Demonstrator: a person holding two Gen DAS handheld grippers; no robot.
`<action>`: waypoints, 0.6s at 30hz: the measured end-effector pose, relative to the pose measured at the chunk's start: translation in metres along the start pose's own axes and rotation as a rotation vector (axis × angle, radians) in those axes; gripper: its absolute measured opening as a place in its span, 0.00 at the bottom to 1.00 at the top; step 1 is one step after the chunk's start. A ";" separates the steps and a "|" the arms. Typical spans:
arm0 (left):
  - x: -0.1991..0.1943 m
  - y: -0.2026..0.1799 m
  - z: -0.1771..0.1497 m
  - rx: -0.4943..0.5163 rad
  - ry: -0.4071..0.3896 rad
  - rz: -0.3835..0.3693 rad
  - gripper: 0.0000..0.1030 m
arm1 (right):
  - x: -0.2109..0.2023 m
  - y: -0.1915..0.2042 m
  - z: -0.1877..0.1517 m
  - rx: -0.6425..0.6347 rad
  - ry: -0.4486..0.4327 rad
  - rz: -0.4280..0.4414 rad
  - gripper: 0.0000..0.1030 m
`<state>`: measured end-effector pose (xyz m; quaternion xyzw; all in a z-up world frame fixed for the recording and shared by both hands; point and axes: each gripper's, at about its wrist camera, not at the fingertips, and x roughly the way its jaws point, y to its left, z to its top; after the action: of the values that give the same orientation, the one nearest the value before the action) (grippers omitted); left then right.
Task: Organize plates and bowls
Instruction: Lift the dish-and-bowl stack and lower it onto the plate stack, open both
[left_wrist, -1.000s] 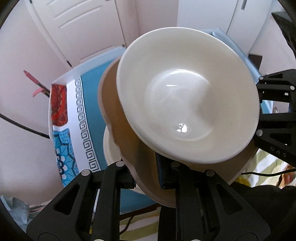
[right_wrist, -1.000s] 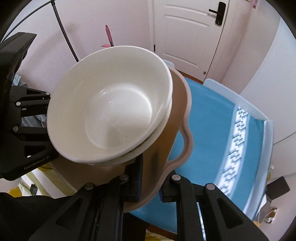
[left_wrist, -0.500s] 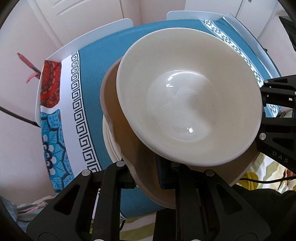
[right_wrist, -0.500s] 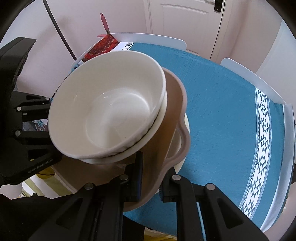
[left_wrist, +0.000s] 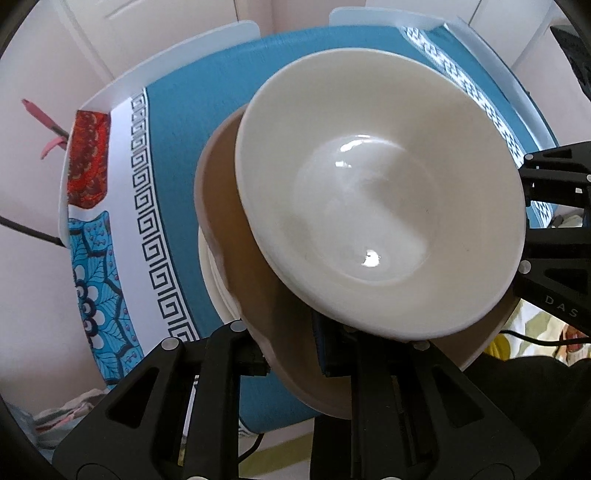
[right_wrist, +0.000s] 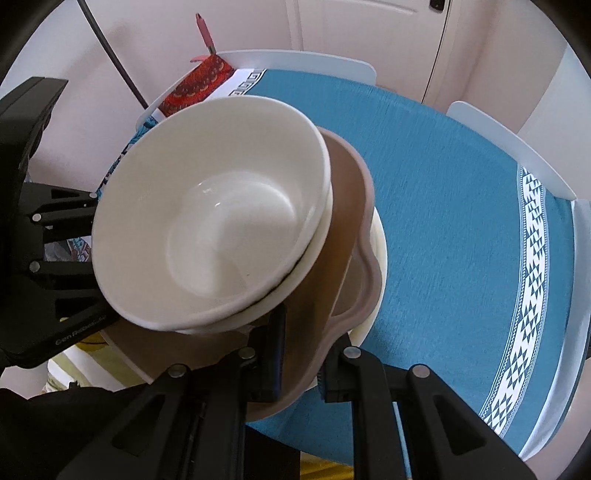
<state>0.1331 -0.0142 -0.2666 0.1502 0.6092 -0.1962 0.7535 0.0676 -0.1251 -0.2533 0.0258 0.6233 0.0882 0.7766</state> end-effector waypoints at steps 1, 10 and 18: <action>0.001 0.000 0.002 0.008 0.019 -0.004 0.16 | 0.000 -0.001 0.001 0.005 0.013 0.013 0.13; 0.007 0.003 0.015 0.054 0.151 -0.085 0.23 | 0.002 -0.009 0.013 0.018 0.132 0.092 0.17; 0.006 -0.002 0.019 0.070 0.196 -0.144 0.43 | -0.001 -0.003 0.013 -0.008 0.166 0.113 0.26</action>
<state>0.1498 -0.0253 -0.2686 0.1508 0.6818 -0.2553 0.6687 0.0805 -0.1271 -0.2500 0.0504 0.6827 0.1364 0.7161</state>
